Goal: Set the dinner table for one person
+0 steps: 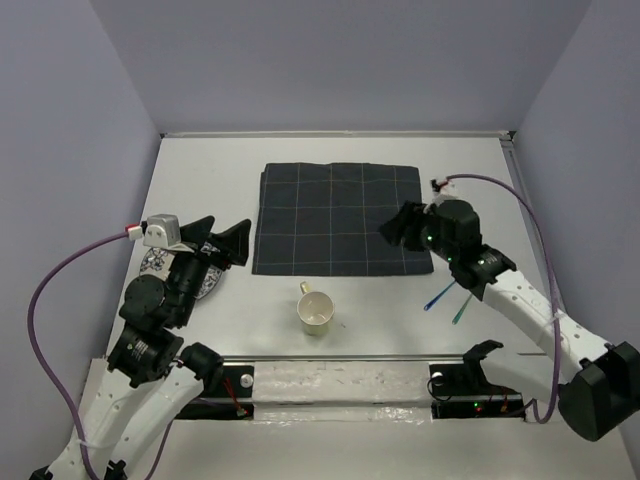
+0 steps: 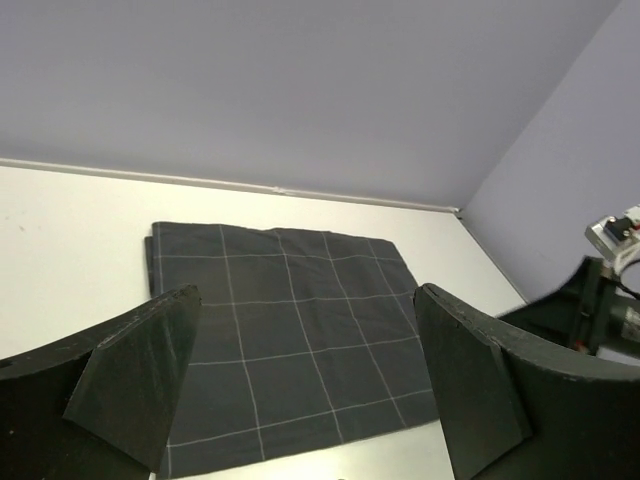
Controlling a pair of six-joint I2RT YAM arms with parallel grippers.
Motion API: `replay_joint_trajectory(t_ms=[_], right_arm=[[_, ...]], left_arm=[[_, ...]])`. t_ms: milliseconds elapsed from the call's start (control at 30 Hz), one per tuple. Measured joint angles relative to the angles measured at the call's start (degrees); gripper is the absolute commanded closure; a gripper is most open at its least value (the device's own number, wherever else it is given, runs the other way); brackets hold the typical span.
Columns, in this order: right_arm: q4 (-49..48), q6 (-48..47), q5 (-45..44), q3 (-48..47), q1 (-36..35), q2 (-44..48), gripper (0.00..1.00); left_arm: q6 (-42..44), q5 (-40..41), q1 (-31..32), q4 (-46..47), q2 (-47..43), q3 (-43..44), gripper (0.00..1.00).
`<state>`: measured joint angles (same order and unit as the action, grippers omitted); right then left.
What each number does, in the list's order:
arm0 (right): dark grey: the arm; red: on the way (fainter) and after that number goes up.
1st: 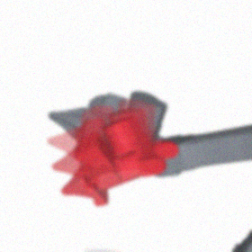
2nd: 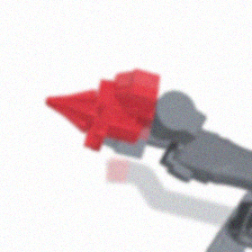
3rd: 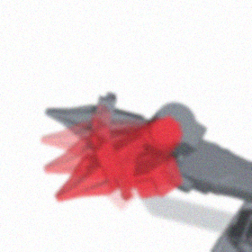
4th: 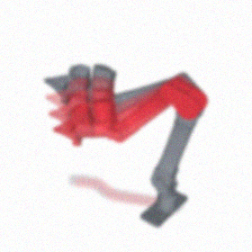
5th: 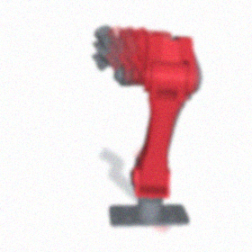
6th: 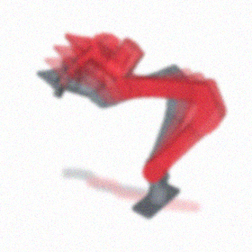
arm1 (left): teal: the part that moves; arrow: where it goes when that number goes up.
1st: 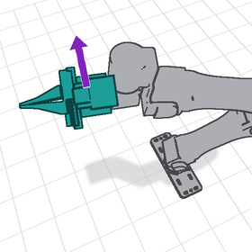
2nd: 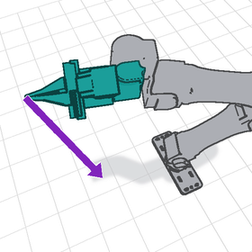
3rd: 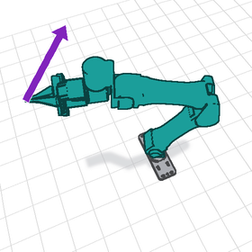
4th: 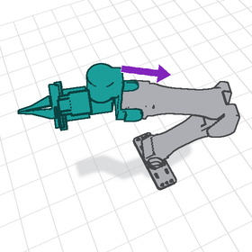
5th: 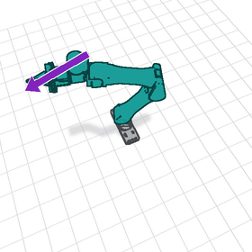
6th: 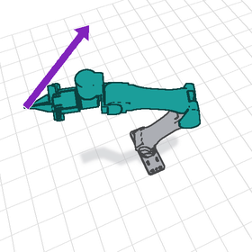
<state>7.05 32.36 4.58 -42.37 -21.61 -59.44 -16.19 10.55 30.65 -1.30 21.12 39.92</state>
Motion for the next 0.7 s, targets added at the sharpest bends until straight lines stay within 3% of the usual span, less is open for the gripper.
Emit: replay_joint_trajectory(t_ms=[133, 300, 600, 633, 700], right_arm=[[3.04, -0.83, -0.20, -3.58, -18.80, 0.07, 0.22], [7.78, -0.39, -5.29, -8.02, -35.01, -5.11, 0.21], [12.68, 2.03, -15.72, -13.55, -44.98, -20.85, 0.30], [13.57, 2.34, -16.96, -13.73, -45.44, -21.90, 0.33], [14.82, 2.91, -18.71, -13.92, -46.01, -22.82, 0.53]], left_arm=[[1.16, 1.81, -0.24, -0.55, -1.73, -0.20, 0.01], [1.29, 2.14, -1.92, -0.26, -3.37, -0.24, 0.01], [1.25, 0.98, -3.56, -0.37, -3.39, -1.22, 0.01], [1.25, 0.85, -3.72, -0.37, -3.54, -1.25, 0.01], [1.25, 0.70, -3.78, -0.39, -3.93, -1.33, 0.01]])
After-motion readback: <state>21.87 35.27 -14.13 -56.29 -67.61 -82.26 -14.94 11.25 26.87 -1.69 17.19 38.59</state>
